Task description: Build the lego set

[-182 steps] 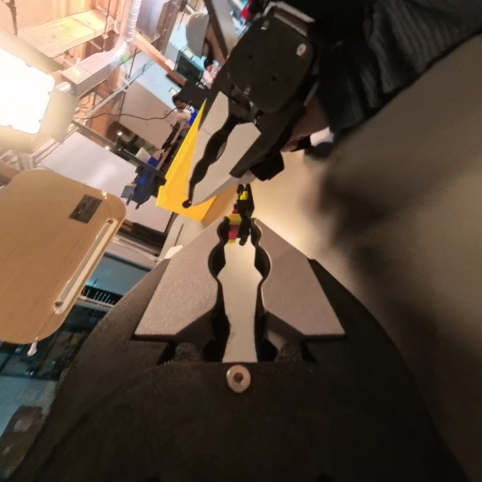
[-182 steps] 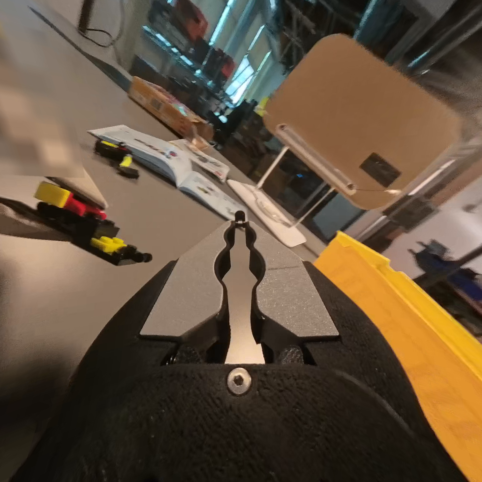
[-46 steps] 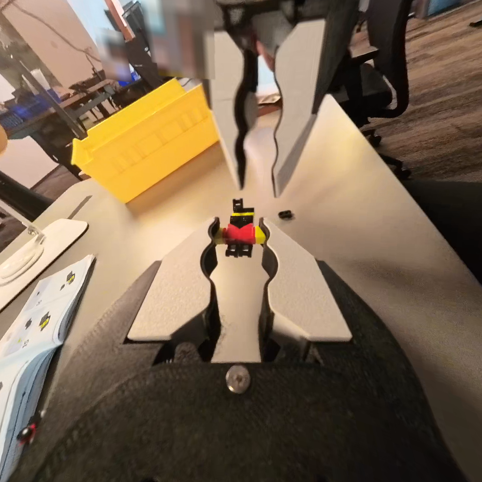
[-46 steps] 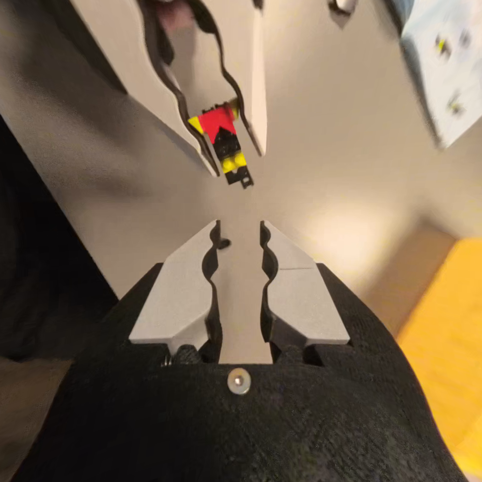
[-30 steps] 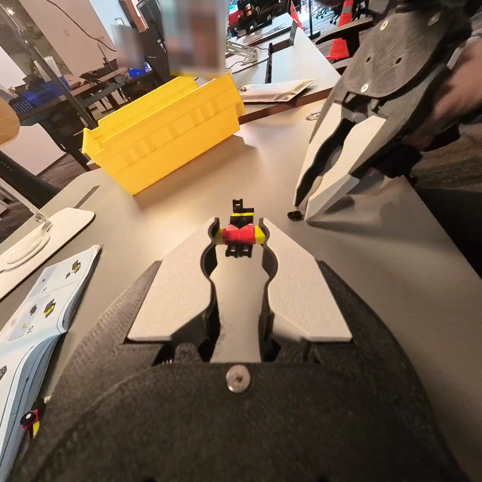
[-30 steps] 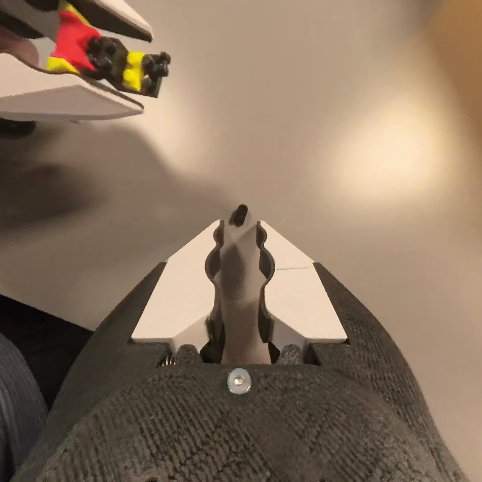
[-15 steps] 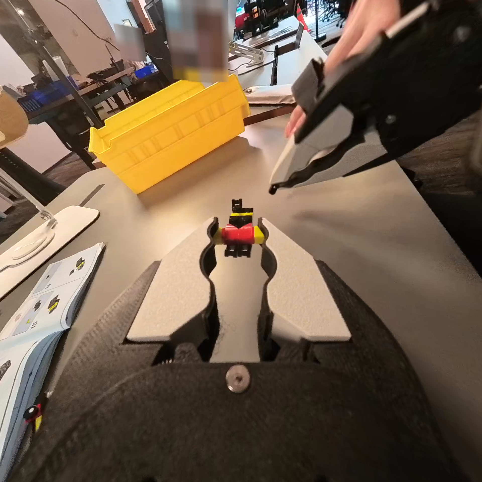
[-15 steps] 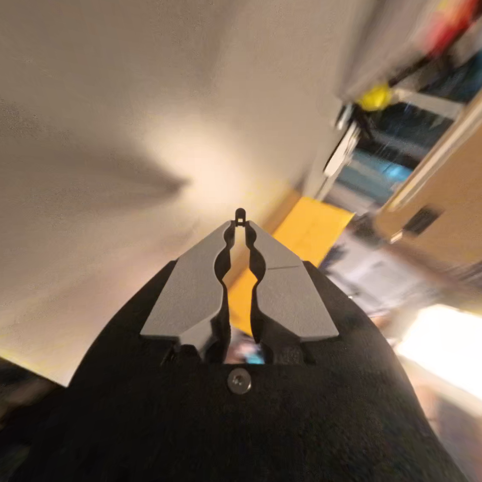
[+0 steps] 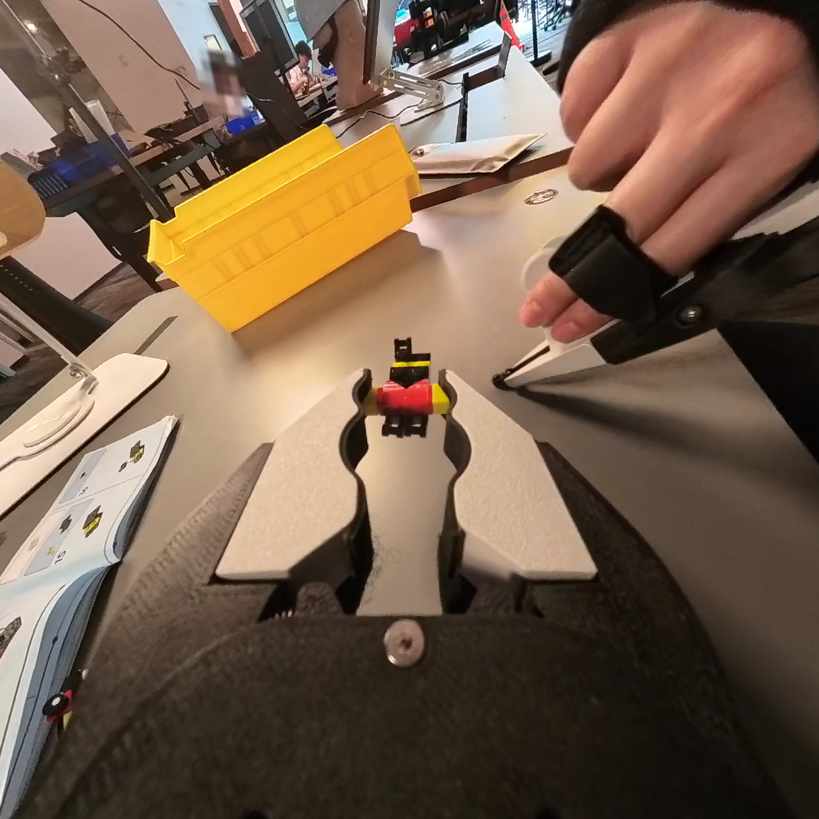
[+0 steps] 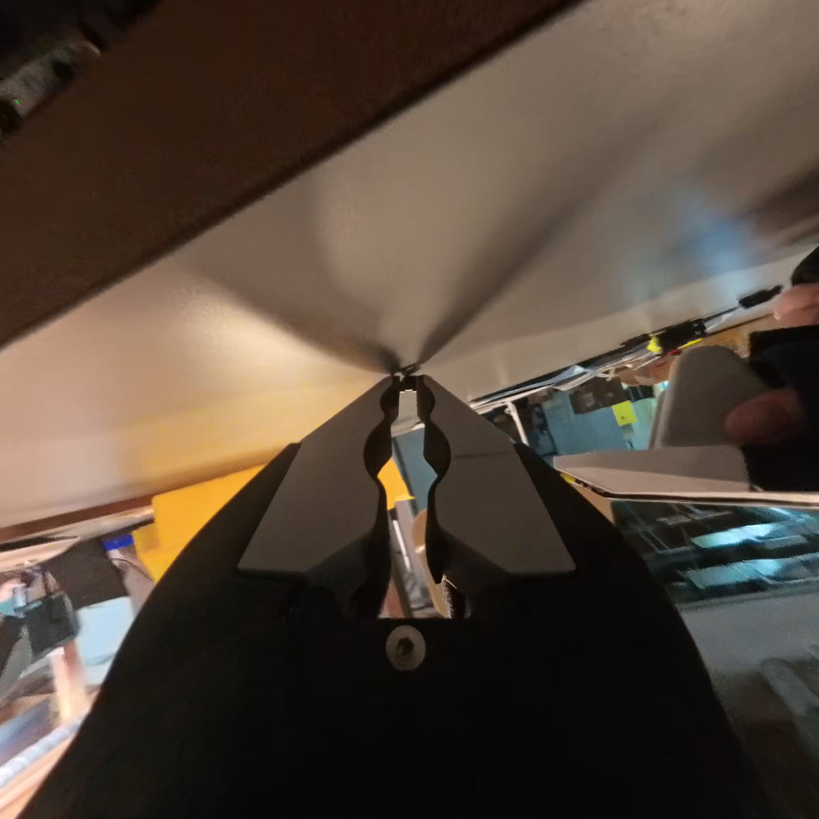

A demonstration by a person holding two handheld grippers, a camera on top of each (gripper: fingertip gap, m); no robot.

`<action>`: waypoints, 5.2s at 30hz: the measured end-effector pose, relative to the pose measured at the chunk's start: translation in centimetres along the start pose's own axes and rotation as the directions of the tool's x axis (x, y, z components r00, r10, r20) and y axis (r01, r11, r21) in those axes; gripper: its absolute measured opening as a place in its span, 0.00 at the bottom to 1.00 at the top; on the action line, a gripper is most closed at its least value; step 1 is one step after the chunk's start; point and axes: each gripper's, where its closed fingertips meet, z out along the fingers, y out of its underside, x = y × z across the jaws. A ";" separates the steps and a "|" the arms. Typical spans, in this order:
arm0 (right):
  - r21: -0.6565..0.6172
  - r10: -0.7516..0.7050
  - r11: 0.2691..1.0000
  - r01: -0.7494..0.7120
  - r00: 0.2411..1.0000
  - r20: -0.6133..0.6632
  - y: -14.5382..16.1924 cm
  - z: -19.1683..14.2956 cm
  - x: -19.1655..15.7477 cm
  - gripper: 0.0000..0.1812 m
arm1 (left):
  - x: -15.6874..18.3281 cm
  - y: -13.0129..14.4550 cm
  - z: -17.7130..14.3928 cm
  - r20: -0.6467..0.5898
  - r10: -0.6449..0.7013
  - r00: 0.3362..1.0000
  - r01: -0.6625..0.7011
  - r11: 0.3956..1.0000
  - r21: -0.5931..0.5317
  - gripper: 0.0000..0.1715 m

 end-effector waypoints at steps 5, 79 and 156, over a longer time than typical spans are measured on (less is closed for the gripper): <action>0.005 0.124 0.992 -0.124 0.992 -0.036 0.1 -0.2 0.1 0.06 | 0.1 0.1 0.0 -0.001 0.009 1.000 -0.009 1.000 -0.004 0.17; 0.314 0.743 0.057 -0.948 0.250 0.621 4.6 -5.8 7.9 0.03 | 1.8 -2.2 -2.2 -0.413 -0.298 0.861 0.362 0.928 0.085 0.17; 0.214 0.787 0.617 -0.757 0.589 -0.186 5.3 -3.1 8.5 0.07 | 0.8 -1.8 -1.9 -0.413 -0.430 0.803 0.485 0.874 0.033 0.17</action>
